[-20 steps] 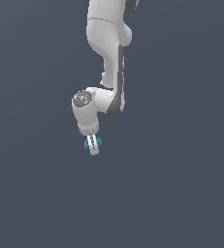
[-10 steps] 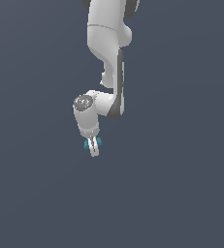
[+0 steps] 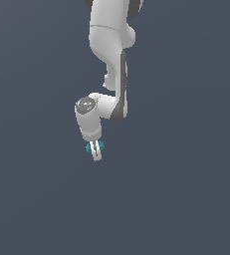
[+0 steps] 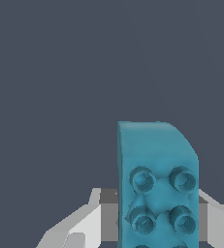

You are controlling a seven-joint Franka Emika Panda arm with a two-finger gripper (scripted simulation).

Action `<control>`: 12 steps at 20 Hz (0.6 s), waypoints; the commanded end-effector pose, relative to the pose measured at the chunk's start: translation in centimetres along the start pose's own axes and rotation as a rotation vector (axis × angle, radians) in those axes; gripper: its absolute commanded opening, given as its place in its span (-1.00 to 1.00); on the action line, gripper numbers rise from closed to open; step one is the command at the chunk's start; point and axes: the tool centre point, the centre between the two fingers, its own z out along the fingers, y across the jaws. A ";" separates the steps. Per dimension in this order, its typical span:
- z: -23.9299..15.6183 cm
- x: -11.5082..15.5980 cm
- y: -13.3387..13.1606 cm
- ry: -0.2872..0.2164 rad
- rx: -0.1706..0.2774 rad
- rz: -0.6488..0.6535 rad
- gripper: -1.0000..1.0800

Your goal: Pick up the object and move it to a goal position.

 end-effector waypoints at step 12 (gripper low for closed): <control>-3.0 4.9 5.8 0.000 0.001 0.001 -1.00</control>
